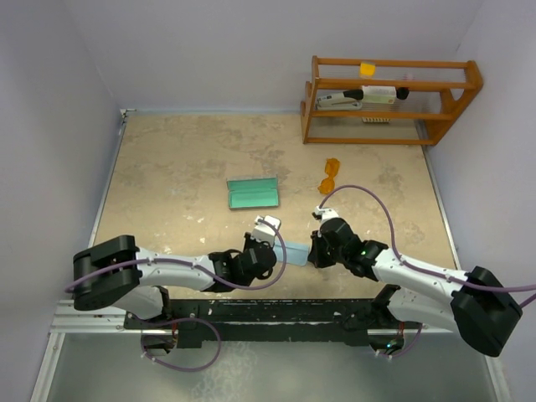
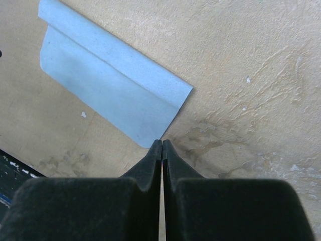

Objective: Organize the sunglasses
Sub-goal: Fold the glasses cleaning cloth at the center of the board, then pick up the glasses cleaning cloth from the center of the board.

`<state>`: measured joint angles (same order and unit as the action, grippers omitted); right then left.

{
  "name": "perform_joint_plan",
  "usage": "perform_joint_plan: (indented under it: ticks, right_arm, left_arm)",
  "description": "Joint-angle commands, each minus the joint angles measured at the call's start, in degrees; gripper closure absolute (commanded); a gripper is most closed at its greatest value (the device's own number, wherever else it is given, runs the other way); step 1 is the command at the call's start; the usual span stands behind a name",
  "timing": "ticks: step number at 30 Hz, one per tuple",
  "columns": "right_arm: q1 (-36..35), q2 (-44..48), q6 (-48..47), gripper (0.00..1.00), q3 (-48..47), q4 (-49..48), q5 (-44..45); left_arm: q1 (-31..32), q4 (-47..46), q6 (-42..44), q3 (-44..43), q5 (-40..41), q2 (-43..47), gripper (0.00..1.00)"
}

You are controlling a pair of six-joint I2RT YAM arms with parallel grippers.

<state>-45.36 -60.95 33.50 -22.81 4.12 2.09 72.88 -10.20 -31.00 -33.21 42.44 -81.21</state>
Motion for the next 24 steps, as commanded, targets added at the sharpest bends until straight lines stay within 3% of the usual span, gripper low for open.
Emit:
perform_joint_plan:
  ticks: [1, 8, 24]
  right_arm:
    - [-0.25, -0.05, 0.11, 1.00, -1.84, -0.78, 1.71]
    - [-0.25, 0.25, 0.65, 0.98, -0.57, -1.66, 1.89]
    - [-0.24, 1.83, 0.81, 0.96, -0.37, -0.62, 1.34]
  left_arm:
    - [0.24, -3.84, -3.01, 0.58, 0.08, -0.45, 0.91]
    - [-0.61, -6.82, -8.13, 4.61, -0.84, 2.23, 0.70]
    - [-6.30, -8.25, -5.53, 4.60, -10.95, 0.26, 0.65]
